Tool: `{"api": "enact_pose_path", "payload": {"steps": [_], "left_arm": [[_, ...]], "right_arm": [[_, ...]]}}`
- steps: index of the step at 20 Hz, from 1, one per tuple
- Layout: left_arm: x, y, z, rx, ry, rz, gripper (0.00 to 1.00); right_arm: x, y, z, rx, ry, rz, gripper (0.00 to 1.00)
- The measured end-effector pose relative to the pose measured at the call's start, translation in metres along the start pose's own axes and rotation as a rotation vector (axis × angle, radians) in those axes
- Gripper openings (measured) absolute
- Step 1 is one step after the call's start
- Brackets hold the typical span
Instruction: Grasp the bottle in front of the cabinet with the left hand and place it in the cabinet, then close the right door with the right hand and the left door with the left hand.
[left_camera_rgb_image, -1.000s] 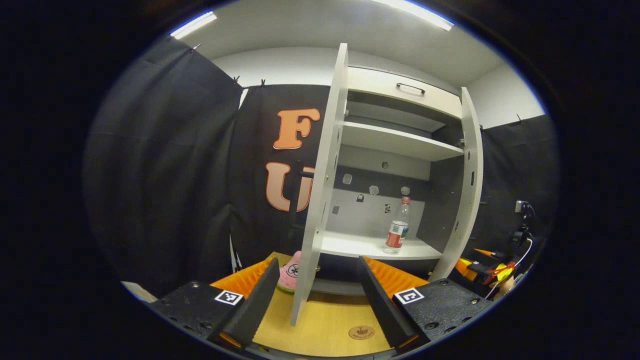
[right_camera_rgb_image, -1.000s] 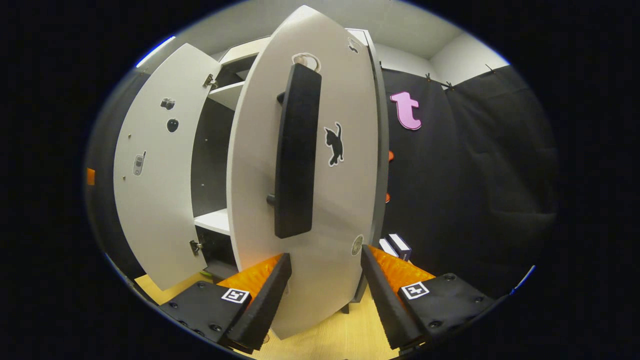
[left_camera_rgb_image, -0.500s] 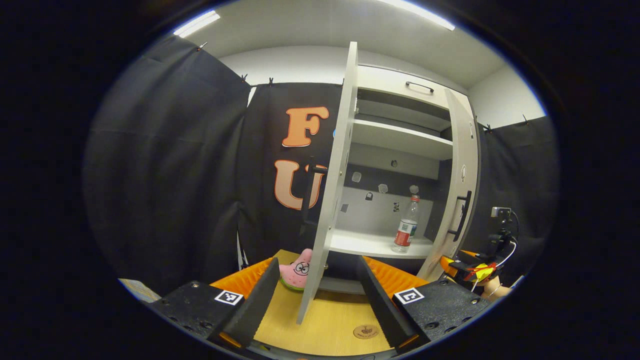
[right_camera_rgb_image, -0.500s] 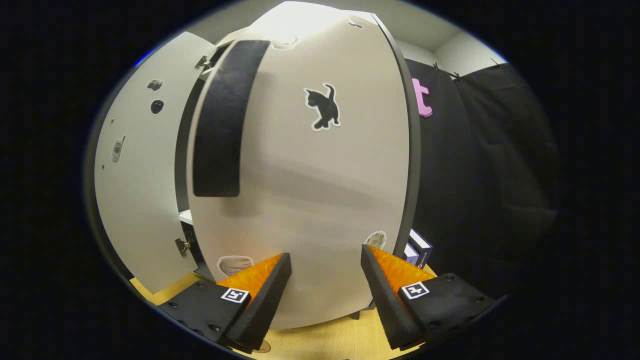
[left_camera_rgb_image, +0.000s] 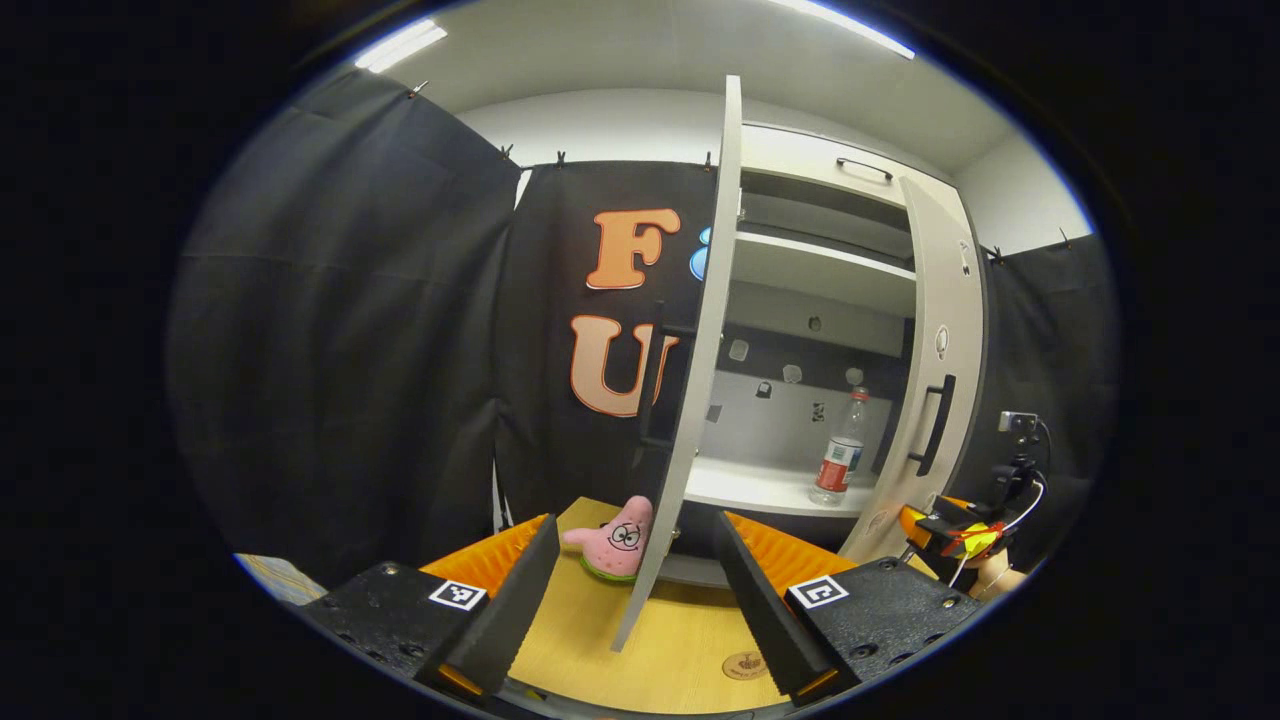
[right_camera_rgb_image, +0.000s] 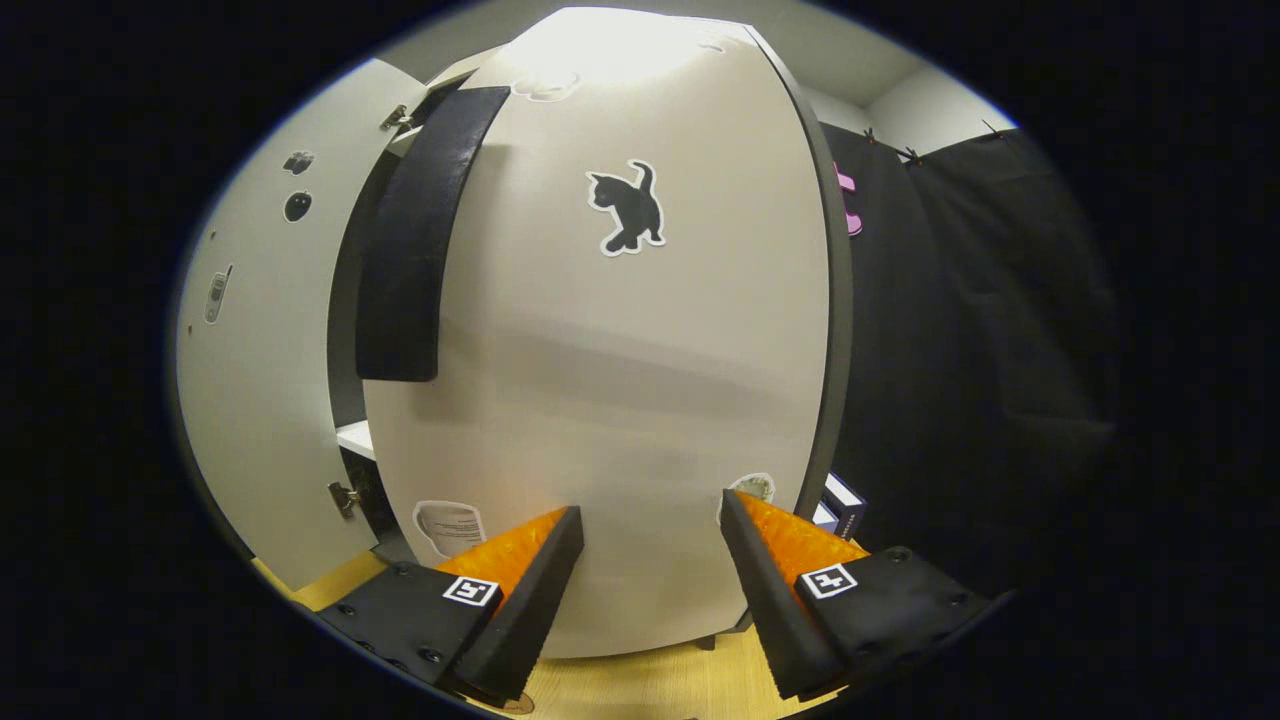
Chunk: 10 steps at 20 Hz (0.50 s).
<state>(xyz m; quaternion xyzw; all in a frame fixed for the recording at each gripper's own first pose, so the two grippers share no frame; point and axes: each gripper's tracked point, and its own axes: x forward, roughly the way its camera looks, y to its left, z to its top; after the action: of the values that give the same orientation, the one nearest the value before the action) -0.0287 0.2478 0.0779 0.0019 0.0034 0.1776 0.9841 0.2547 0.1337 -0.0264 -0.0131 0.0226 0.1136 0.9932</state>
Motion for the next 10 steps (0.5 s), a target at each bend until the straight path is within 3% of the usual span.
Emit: {"api": "enact_pose_path", "payload": {"steps": [5,10], "left_arm": [[0.015,0.001,-0.006,0.000,0.013,-0.007,0.95],[0.036,0.019,-0.014,-0.005,0.015,0.039,0.95]], "right_arm": [[-0.001,0.001,0.000,0.005,-0.001,0.002,0.94],[-0.002,0.000,0.001,0.001,-0.002,-0.004,0.94]]}}
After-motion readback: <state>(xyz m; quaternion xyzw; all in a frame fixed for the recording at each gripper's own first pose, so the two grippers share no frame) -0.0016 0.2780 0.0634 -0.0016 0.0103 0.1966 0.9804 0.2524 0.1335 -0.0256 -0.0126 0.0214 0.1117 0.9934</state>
